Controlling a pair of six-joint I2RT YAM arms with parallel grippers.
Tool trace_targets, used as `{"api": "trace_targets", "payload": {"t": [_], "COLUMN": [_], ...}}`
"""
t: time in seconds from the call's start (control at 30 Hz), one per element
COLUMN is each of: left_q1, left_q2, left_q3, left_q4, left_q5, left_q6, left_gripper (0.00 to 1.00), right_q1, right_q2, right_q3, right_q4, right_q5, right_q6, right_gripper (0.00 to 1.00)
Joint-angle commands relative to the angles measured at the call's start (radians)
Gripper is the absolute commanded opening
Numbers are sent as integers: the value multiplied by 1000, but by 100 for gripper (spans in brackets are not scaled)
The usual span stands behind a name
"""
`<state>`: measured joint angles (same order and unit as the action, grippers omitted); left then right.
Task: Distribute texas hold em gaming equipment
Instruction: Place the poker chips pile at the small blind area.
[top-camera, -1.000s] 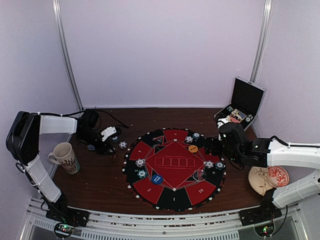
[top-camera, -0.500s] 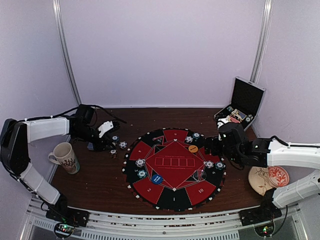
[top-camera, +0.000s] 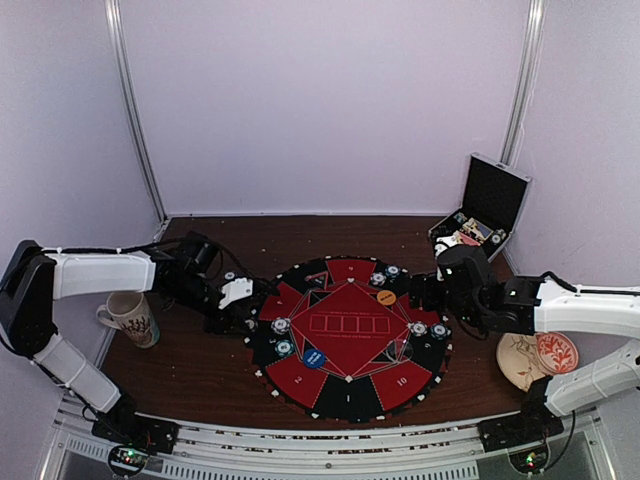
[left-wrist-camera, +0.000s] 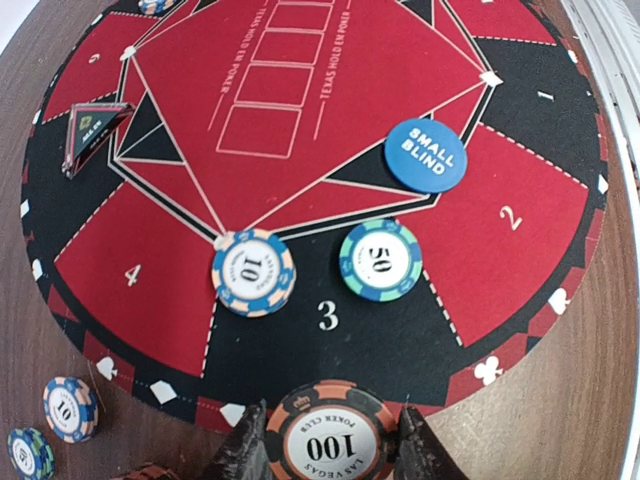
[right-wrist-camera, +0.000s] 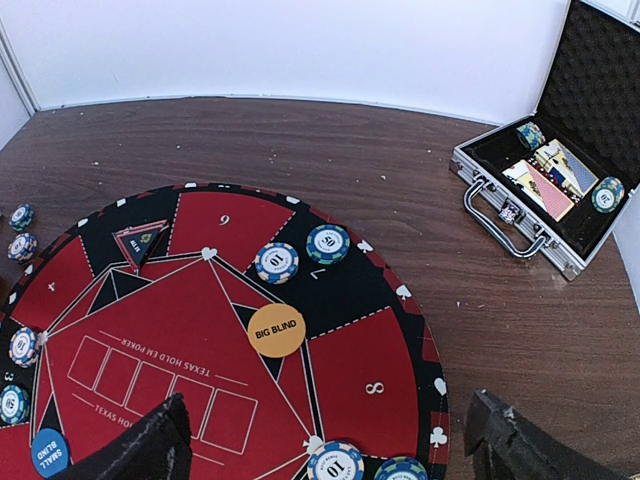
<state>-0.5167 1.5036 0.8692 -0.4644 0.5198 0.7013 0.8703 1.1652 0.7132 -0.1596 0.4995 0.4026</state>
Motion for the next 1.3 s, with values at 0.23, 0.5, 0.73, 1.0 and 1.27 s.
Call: {"api": "trace_targets", "payload": {"t": [0.23, 0.5, 0.73, 1.0, 1.27], "left_q1": [-68, -94, -101, -103, -105], "left_q2": [78, 126, 154, 180, 196], "left_q3": [-2, -3, 3, 8, 12], "left_q4": [106, 152, 173, 184, 184], "left_q5": [-24, -54, -77, -86, -84], "left_q6": [-47, -73, -87, -95, -97], "left_gripper": [1, 1, 1, 2, 6], "right_q1": [4, 4, 4, 4, 5], "right_q2": [3, 4, 3, 4, 5], "right_q3": [-8, -8, -8, -9, -9], "right_q4": [11, 11, 12, 10, 9], "right_q5": [30, 29, 28, 28, 28], "right_q6": [-5, -5, -5, -5, -6], "right_gripper": [96, 96, 96, 96, 96]}}
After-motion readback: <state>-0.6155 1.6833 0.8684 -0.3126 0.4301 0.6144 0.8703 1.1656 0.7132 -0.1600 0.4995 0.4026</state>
